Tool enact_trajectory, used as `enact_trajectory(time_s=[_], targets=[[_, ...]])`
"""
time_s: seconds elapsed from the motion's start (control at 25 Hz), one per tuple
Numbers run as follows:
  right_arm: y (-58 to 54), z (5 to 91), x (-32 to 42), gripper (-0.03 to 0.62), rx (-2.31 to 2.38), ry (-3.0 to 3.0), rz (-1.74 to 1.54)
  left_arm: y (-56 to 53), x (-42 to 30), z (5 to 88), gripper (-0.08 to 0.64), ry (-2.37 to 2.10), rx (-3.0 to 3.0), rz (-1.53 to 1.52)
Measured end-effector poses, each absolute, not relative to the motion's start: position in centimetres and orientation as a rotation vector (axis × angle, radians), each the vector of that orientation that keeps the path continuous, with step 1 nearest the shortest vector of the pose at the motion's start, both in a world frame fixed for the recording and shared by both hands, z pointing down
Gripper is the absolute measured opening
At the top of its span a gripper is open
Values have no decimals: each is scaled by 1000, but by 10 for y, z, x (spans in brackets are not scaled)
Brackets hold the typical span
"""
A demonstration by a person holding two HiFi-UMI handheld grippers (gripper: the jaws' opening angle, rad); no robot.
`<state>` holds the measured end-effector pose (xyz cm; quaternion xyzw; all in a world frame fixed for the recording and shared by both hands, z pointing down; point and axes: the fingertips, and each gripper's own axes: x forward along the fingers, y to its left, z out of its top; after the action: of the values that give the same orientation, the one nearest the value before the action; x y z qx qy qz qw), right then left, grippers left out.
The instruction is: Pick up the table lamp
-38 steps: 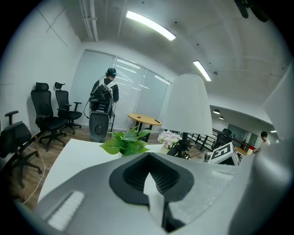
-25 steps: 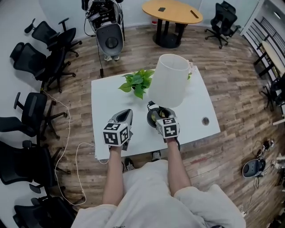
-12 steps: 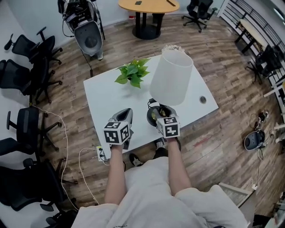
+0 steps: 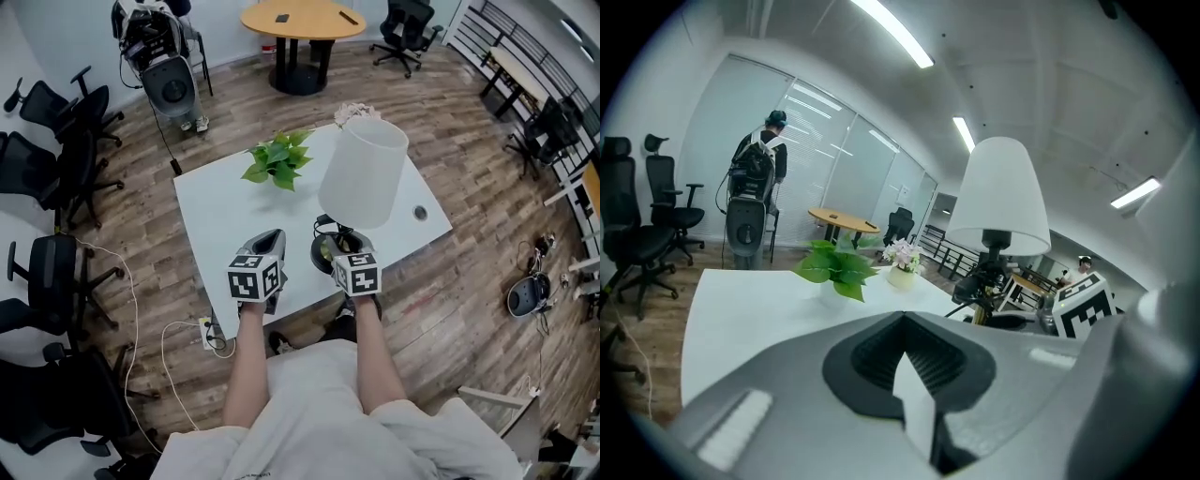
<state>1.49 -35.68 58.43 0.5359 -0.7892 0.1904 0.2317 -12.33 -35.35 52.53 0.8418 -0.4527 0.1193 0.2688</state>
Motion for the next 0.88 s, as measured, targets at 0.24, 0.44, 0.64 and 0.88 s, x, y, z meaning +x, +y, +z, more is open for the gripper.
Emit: enact_trajectory(time_s=[0.24,0.44,0.64,0.88], targets=[[-356,586,3,156,1491,-2179,557,-348,-137,527,0,-1234,2268,349],[-352,587,-4,155,1479,-2175,543,-341,-142,527,0,-1240,2269,356],[-352,583,-9,155,1499,-2174,535,-332,-138,530,0,-1208,2294,400],[-347,584,-9,155,1504,-2178,538,-327,-133,528,0,-1193,2323,409]])
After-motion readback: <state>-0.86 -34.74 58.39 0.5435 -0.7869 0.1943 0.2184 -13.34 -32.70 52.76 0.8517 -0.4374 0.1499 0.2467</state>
